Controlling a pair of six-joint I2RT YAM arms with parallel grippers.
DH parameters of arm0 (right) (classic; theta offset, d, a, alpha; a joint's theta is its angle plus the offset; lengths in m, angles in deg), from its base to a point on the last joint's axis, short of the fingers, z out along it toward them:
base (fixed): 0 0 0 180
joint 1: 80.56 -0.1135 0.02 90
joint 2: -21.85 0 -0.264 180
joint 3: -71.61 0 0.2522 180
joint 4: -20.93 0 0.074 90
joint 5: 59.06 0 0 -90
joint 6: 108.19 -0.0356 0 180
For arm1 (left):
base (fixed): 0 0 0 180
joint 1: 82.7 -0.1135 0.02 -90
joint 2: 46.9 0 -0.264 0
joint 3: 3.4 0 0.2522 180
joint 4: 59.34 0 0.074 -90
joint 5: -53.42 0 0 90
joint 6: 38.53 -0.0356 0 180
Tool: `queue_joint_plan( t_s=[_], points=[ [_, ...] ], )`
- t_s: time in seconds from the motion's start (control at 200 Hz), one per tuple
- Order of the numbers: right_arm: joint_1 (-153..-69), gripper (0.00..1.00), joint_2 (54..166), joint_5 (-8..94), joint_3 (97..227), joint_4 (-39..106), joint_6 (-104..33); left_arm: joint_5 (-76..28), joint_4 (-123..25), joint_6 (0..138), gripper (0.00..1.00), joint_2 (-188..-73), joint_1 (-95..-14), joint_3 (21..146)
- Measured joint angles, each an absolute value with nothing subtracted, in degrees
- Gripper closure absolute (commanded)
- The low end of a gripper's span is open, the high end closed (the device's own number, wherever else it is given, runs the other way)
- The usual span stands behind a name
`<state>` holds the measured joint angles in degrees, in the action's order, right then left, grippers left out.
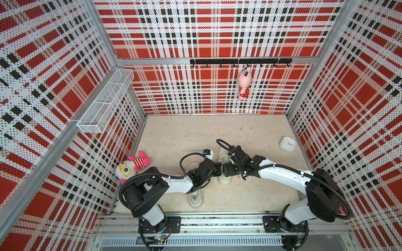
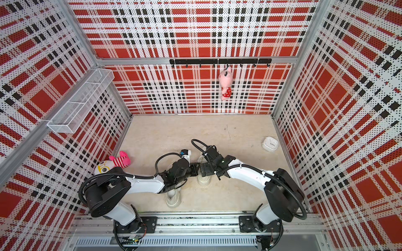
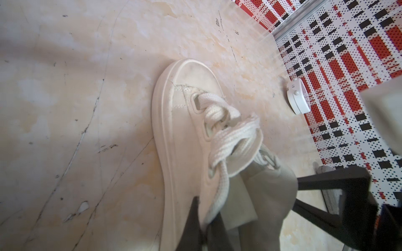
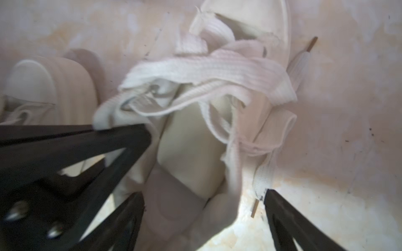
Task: Remove the insole from the shoe
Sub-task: Adjust the shoe at the center of the board.
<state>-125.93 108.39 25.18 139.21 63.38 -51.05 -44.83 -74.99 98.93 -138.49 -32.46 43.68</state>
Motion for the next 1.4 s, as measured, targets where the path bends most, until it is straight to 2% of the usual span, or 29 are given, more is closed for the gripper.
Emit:
queue_joint_plan(
  t_s=[0.461,0.792,1.173,1.313,1.398],
  points=[
    [-125.88,0.14,115.74,18.29,142.56,64.63,-52.76,-44.03,-75.56,98.98,0.97,-138.34,-32.42,43.37],
    [-125.31,0.18,111.87,9.2,137.86,56.28,-49.52,-42.28,-75.91,98.98,0.96,-137.64,-32.53,43.33],
    [-120.4,0.22,105.66,14.51,135.98,41.24,-47.34,-39.7,-75.98,98.8,0.95,-137.7,-32.53,43.35],
    [-119.78,0.18,105.38,16.22,135.91,40.85,-47.21,-38.76,-75.98,98.8,0.94,-137.83,-32.53,43.35],
    [-119.83,0.11,103.24,17.4,134.71,41.39,-47.1,-38.61,-75.98,98.85,0.94,-137.88,-32.53,43.37]
  ],
)
